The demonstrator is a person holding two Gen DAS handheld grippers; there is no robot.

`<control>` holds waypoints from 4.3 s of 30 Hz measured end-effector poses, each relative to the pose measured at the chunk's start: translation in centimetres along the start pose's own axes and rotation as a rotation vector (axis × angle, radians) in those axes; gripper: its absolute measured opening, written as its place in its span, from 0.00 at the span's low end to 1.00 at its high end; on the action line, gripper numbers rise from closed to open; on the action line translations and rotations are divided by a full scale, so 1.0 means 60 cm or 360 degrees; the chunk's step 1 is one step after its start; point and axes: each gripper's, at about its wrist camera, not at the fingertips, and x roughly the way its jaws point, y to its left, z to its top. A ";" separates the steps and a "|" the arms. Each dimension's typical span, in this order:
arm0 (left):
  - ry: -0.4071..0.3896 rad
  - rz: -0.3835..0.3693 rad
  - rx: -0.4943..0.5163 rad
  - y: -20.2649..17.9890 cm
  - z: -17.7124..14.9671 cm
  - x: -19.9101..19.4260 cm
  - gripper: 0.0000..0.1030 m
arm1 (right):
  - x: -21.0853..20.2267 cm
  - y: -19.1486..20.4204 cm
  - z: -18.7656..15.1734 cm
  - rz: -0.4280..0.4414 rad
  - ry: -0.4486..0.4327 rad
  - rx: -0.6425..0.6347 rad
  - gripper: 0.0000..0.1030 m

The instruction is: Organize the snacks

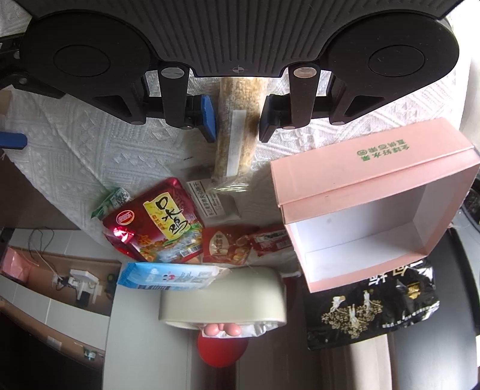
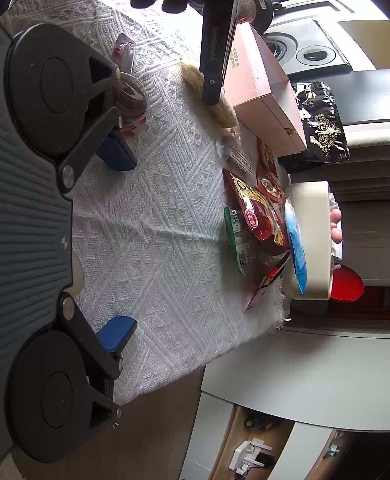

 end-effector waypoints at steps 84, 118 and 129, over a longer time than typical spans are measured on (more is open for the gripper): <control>-0.0348 -0.0408 -0.0517 0.208 0.042 -0.089 0.31 | 0.392 0.138 0.413 0.0381 0.0221 0.0089 0.44; -0.0048 -0.0149 -0.0579 0.152 -0.024 -0.051 0.31 | 0.305 0.088 0.336 0.0621 0.0419 0.0266 0.09; -0.0033 -0.0176 -0.0617 0.162 -0.034 -0.044 0.31 | 0.210 0.043 0.261 0.0832 0.0473 0.0333 0.02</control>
